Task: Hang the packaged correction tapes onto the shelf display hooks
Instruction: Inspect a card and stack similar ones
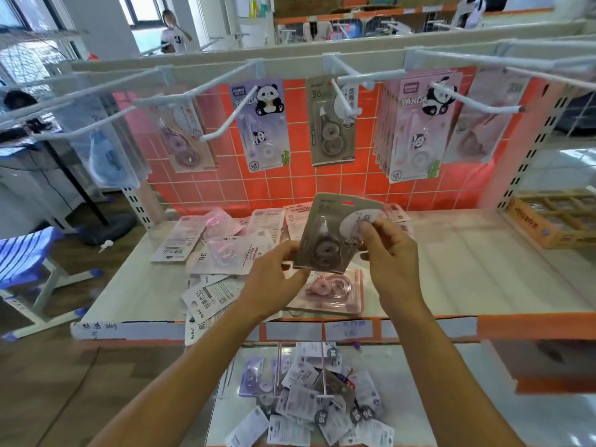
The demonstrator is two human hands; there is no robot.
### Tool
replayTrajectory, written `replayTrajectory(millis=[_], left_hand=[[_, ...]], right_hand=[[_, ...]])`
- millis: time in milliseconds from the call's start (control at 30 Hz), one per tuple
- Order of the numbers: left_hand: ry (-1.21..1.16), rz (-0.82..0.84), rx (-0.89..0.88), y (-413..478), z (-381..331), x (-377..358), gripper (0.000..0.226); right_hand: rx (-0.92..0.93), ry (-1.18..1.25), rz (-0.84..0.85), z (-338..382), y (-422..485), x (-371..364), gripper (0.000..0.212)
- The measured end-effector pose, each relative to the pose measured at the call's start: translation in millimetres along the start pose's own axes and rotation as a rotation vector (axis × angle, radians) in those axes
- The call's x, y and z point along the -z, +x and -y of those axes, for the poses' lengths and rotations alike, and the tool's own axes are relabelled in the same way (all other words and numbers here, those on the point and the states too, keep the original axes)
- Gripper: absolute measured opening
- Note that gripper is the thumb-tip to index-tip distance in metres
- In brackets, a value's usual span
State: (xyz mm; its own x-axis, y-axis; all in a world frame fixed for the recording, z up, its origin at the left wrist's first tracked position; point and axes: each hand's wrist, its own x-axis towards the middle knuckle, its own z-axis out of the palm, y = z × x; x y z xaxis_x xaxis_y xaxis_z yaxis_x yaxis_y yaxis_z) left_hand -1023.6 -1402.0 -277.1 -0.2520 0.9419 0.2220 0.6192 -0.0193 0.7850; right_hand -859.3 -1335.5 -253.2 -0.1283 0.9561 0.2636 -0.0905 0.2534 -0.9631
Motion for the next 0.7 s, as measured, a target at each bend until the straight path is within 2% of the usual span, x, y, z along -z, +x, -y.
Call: replayTrajectory(millis=[100,167,333,467,700], left_hand=[[-0.07,0.113,0.051,-2,2,-4,0.035],[-0.084,0.132,0.045,-4,-1,-5,0.039],[-0.151,0.057,0.009,-3,-10,-3,0.029],[-0.163,0.013,-0.065,-2,-21,2,0.021],[-0.226,-0.028,-0.156,0,-40,9,0.034]], right_hand=[[0.018,0.051,-0.036,9,0,2,0.024],[0.045,0.039,-0.039,14,0,2,0.024],[0.094,0.024,-0.028,26,-2,1,0.019],[0.111,0.058,-0.051,36,-4,3,0.022],[0.22,0.095,-0.075,62,-4,7,0.024]])
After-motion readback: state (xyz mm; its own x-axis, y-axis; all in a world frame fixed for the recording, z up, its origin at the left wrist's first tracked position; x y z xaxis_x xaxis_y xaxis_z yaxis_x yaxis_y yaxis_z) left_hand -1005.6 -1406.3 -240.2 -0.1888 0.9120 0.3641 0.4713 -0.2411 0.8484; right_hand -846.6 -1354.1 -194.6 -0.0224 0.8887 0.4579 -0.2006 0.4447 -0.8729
